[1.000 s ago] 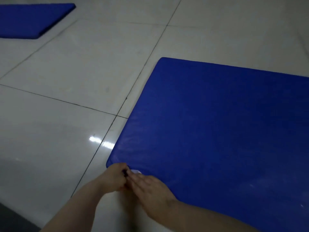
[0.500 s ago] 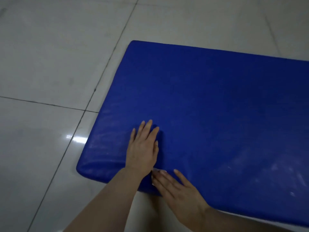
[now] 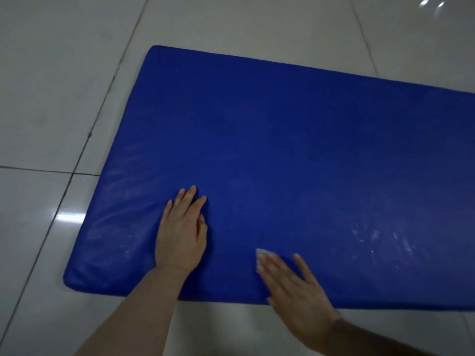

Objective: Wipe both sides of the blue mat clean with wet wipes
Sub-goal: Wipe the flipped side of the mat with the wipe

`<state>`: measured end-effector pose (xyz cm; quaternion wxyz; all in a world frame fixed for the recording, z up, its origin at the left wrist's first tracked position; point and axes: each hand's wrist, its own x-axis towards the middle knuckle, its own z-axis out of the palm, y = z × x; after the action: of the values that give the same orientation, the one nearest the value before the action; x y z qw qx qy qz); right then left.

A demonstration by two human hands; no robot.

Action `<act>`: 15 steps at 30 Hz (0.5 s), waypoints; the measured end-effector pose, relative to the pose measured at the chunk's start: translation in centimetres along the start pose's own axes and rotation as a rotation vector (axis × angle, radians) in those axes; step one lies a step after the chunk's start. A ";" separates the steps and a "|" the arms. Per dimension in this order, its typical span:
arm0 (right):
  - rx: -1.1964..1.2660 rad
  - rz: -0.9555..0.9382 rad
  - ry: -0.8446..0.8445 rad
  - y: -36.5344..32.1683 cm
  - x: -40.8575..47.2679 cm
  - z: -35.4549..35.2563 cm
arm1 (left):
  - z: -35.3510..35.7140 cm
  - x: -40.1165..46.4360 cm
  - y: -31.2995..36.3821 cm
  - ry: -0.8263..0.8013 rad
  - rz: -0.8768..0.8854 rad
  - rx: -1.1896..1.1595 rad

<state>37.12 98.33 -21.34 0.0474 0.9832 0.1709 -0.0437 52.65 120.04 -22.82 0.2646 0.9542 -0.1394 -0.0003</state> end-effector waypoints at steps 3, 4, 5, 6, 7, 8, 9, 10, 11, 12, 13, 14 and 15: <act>0.023 0.192 -0.032 1.3 -2.3 0.5 | 0.2 0.0 0.1 -0.009 -0.001 0.037; 0.063 0.250 -0.031 0.6 -2.4 0.6 | 0.2 -0.1 0.1 -0.011 0.001 0.051; 0.104 0.287 -0.030 -0.4 -2.0 0.6 | 0.2 -0.1 0.2 -0.008 0.004 0.062; 0.129 0.299 -0.026 -1.5 -1.1 0.8 | 0.1 -0.1 0.3 -0.008 0.000 0.070; 0.155 0.289 -0.031 -2.7 0.3 0.8 | 0.1 0.0 0.5 -0.011 -0.007 0.081; 0.194 0.268 -0.039 -4.0 1.8 0.5 | 0.0 0.1 0.7 -0.015 -0.015 0.099; 0.224 0.252 -0.035 -4.9 3.3 -0.4 | 0.0 0.1 1.0 -0.021 -0.023 0.119; 0.229 0.217 -0.038 -5.5 4.6 -1.0 | -0.1 0.2 1.3 -0.028 -0.031 0.142; 0.191 0.184 -0.043 -5.7 5.5 -1.2 | -0.2 0.3 1.6 -0.040 -0.049 0.170; 0.148 0.144 -0.053 -5.6 5.8 -1.2 | -0.2 0.4 2.1 -0.059 -0.072 0.206; 0.138 0.132 -0.060 -5.1 5.4 -1.2 | -0.2 0.5 2.7 -0.079 -0.101 0.238; 0.159 0.153 -0.048 -4.2 4.8 -0.8 | -0.2 0.8 3.3 -0.091 -0.132 0.261; 0.211 0.192 -0.046 -3.0 3.8 -0.6 | -0.1 1.1 4.0 -0.097 -0.144 0.277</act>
<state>39.69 102.45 -21.39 -0.0484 0.9933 0.0695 -0.0790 52.63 116.51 -20.58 0.1227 0.9880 -0.0819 -0.0462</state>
